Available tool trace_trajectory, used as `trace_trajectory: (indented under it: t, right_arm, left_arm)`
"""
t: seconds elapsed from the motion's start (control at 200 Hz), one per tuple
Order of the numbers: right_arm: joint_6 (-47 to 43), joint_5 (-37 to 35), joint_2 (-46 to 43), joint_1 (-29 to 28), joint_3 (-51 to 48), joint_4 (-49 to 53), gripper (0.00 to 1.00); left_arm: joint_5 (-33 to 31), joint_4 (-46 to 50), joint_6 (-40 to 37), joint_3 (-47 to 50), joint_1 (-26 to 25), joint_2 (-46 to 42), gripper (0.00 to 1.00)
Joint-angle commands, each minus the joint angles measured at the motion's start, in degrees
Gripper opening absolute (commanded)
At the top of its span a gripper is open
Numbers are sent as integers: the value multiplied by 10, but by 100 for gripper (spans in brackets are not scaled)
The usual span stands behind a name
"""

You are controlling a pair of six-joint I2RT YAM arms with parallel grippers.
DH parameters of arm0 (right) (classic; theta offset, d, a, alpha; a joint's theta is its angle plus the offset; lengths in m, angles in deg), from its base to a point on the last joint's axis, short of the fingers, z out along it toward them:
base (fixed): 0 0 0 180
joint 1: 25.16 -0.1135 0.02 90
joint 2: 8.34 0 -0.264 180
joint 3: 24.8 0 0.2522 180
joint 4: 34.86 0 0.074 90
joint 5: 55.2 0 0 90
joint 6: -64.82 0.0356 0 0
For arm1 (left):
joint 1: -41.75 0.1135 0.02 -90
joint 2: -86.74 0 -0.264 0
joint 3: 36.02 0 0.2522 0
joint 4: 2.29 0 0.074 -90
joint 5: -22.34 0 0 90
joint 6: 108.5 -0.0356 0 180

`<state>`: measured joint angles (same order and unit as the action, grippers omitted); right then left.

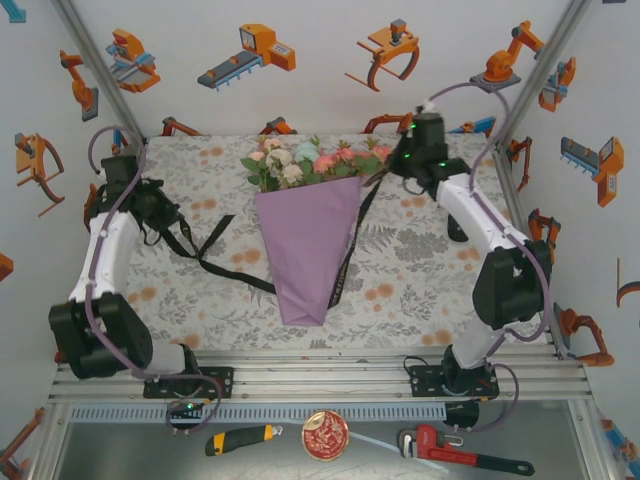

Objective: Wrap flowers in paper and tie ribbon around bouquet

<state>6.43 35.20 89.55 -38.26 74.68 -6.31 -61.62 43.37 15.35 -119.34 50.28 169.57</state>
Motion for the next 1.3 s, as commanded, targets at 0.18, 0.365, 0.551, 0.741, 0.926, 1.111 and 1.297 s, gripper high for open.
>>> trace_trajectory:
  t: [0.18,0.365,0.551,0.741,0.926,1.111,1.297]
  right_arm:
    - [-46,4,77,80,72,-4,0]
    - [-27,62,80,79,70,8,0]
    - [-45,41,27,76,-14,-26,0]
    - [-52,22,33,109,0,-13,0]
    - [-59,45,65,124,53,18,0]
    - [-96,48,57,130,46,15,0]
    - [-102,139,20,125,56,17,0]
  left_arm:
    - [29,-69,17,-152,19,172,0]
    - [34,-72,29,-158,22,178,0]
    - [46,-84,-4,-145,52,183,0]
    - [68,-101,17,-199,67,222,0]
    - [75,-112,44,-227,56,241,0]
    - [70,-109,37,-228,59,240,0]
    - [98,-103,43,-182,47,165,0]
